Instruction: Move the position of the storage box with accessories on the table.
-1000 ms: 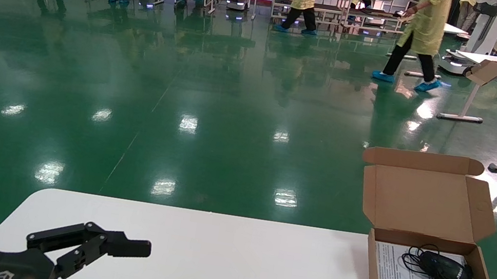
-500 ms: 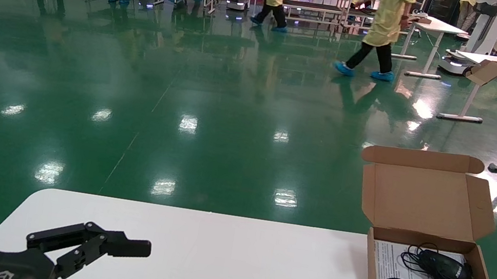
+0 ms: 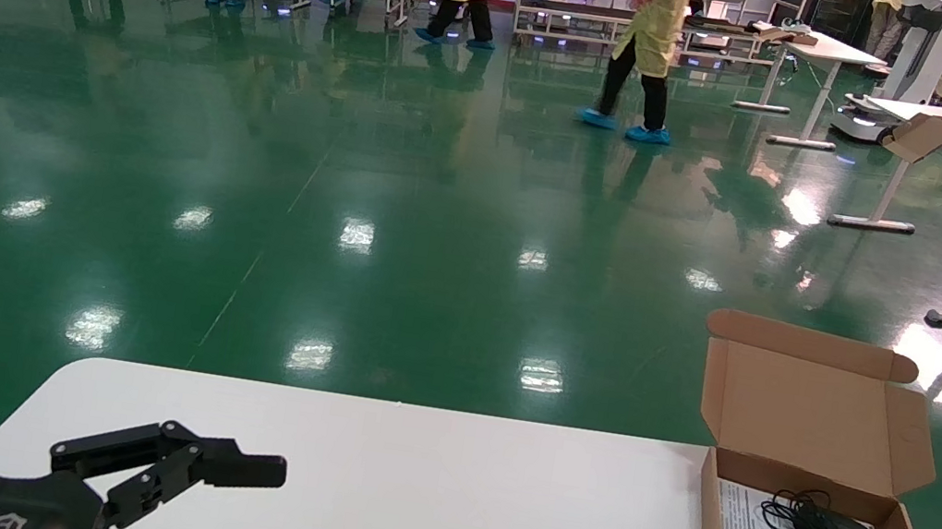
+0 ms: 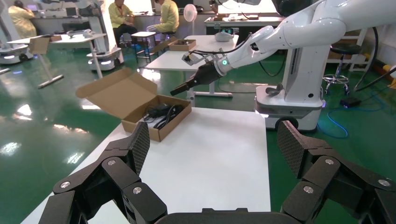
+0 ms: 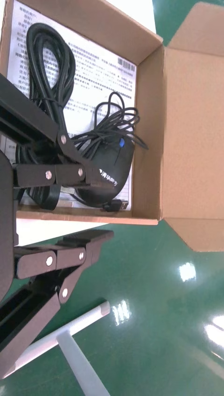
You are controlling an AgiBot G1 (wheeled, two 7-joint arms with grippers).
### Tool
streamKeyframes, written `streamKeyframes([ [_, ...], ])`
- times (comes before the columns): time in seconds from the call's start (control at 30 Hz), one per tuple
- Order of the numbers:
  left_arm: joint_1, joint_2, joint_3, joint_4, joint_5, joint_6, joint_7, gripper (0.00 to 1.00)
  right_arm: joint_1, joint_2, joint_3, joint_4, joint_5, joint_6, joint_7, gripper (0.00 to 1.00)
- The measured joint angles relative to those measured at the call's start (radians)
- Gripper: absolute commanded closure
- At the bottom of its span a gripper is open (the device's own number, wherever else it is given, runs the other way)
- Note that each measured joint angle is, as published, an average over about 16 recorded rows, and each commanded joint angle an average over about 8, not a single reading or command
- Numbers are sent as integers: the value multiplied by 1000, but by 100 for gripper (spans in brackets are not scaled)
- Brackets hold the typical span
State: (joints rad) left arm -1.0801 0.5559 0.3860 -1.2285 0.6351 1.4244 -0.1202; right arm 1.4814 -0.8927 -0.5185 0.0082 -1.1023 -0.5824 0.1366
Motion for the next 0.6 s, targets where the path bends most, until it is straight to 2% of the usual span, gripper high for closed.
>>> streamKeyframes([
  [0.3, 0, 0, 0, 0, 0, 0, 0, 0, 20, 10, 9, 13, 13, -52, 2, 0],
  [0.6, 0, 0, 0, 0, 0, 0, 0, 0, 46, 27, 24, 30, 38, -201, 23, 0],
])
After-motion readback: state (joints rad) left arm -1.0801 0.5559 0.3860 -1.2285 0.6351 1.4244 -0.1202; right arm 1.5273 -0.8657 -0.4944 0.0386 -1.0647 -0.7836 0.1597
